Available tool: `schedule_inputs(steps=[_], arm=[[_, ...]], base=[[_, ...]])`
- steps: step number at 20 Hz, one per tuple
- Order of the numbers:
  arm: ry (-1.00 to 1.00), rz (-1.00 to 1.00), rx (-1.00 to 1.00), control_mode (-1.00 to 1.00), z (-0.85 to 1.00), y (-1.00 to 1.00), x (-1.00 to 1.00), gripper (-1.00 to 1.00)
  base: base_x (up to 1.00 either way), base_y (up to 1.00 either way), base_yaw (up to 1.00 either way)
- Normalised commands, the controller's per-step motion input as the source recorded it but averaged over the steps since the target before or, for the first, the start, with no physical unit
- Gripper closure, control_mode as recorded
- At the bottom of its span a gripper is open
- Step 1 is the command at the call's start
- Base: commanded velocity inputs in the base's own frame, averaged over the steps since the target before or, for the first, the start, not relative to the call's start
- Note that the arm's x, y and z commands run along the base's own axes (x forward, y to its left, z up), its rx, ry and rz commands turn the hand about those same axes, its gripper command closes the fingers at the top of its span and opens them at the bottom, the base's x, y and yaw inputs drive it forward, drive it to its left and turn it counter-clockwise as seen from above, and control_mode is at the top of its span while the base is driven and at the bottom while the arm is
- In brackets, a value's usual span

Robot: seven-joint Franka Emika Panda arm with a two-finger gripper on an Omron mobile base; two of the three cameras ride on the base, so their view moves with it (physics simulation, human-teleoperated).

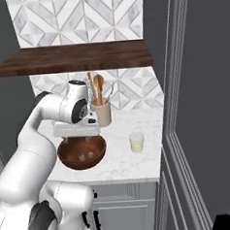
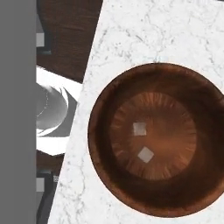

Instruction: Grab a lemon wedge from the fridge and one ice cube from the ice bowl, and put them in the glass of lemonade.

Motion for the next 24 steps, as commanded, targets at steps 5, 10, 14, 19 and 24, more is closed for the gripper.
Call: schedule_inputs(steps=[5, 10, 14, 19, 24], arm=[[0.14, 0.28, 0.00, -1.00, -0.53, 0.10, 0.70, -1.00], [0.05, 0.06, -0.06, -1.00, -0.59, 0.06, 0.20, -1.00], [0.00, 0.00, -0.01, -1.00, -0.76, 0.30, -0.06, -1.00], [-0.03, -0.05, -0.02, -1.00, -0.31, 0.27, -0.01, -1.00], [0.00, -0.06, -0.03, -1.00, -0.25, 0.04, 0.15, -1.00]], base=[[0.00, 0.00, 0.00], [0.00, 0.00, 0.00], [0.00, 0.00, 0.00], [0.00, 0.00, 0.00], [0.00, 0.00, 0.00]])
